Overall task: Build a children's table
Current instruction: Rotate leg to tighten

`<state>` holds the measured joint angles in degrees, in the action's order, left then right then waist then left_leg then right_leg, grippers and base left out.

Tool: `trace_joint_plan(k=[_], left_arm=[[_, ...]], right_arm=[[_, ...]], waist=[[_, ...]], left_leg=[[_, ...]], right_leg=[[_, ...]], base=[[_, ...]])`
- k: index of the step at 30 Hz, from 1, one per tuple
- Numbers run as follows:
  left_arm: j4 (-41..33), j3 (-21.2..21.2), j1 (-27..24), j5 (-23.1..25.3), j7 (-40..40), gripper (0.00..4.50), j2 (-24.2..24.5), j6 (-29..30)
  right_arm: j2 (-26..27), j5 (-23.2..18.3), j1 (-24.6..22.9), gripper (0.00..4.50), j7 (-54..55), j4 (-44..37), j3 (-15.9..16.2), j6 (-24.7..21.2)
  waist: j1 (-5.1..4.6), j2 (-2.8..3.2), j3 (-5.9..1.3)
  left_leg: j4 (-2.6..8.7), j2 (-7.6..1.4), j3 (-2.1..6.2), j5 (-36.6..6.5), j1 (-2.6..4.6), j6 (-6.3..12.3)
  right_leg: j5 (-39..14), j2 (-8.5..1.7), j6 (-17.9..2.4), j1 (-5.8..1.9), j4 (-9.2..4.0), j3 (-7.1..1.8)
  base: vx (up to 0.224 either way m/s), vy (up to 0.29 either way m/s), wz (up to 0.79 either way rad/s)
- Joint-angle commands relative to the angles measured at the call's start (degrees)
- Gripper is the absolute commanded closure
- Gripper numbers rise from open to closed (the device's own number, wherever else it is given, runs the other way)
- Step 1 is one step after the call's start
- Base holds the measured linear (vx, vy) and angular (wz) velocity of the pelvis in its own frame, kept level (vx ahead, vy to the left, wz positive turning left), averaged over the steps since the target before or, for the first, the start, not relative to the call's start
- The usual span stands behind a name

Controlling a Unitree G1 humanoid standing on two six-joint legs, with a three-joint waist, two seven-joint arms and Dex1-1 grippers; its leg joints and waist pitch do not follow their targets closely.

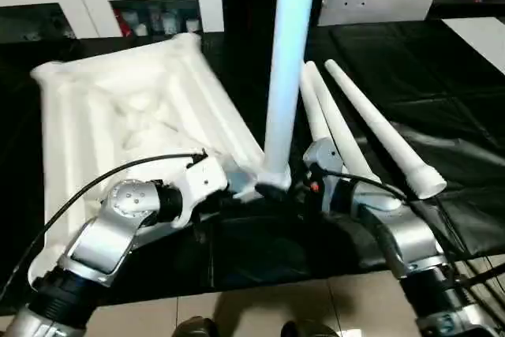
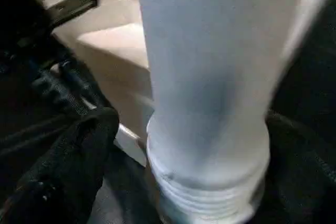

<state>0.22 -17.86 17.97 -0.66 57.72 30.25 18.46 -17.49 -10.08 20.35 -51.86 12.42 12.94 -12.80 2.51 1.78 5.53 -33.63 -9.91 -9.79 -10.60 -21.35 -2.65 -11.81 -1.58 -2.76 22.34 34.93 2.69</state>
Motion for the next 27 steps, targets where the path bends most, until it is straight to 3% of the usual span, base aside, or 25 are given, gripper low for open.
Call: trace_joint_plan(k=[1, 12, 19, 27], left_arm=[[-0.2, -2.4, 1.3, -0.7, 5.1, 4.50, 1.6, -3.2], [3.8, -3.9, 2.7, -0.5, 11.6, 4.50, 5.3, -9.0], [5.2, -3.8, 3.0, -0.7, 12.8, 4.50, 5.6, -10.6], [5.9, -3.8, 3.1, -0.9, 13.3, 4.50, 5.8, -11.2]], right_arm=[[-2.1, 0.0, 0.5, 0.04, -4.3, -1.8, 1.2, 0.2], [-5.9, -3.4, 2.1, 0.20, -14.7, -2.3, 3.1, -1.5], [-5.9, -4.5, 2.1, 0.96, -17.1, -2.1, 3.2, -2.7], [-6.0, -5.4, 1.7, 1.47, -17.8, -2.5, 3.6, -3.6]], waist=[[-0.12, 0.64, -4.07], [-0.13, 0.21, -4.55], [0.08, 0.39, -4.63], [0.37, 0.46, -4.62]], left_leg=[[3.52, -3.38, 1.23, -8.8, 0.83, 3.49], [3.16, -3.36, 1.17, -6.7, 0.61, 4.30], [3.03, -3.37, 1.15, -6.0, 0.67, 4.37], [3.02, -3.39, 1.14, -6.0, 0.72, 4.02]], right_leg=[[-7.5, -5.97, -11.2, -2.83, -4.39, -3.33], [-5.5, -5.97, -12.0, -3.26, -3.94, -3.20], [-4.5, -5.94, -12.4, -3.17, -3.80, -3.11], [-4.8, -5.91, -12.4, -3.15, -3.76, -3.12]], base=[[0.000, 0.000, 0.00], [0.000, 0.000, 0.00], [0.000, 0.000, 0.00], [0.000, 0.000, 0.00]])
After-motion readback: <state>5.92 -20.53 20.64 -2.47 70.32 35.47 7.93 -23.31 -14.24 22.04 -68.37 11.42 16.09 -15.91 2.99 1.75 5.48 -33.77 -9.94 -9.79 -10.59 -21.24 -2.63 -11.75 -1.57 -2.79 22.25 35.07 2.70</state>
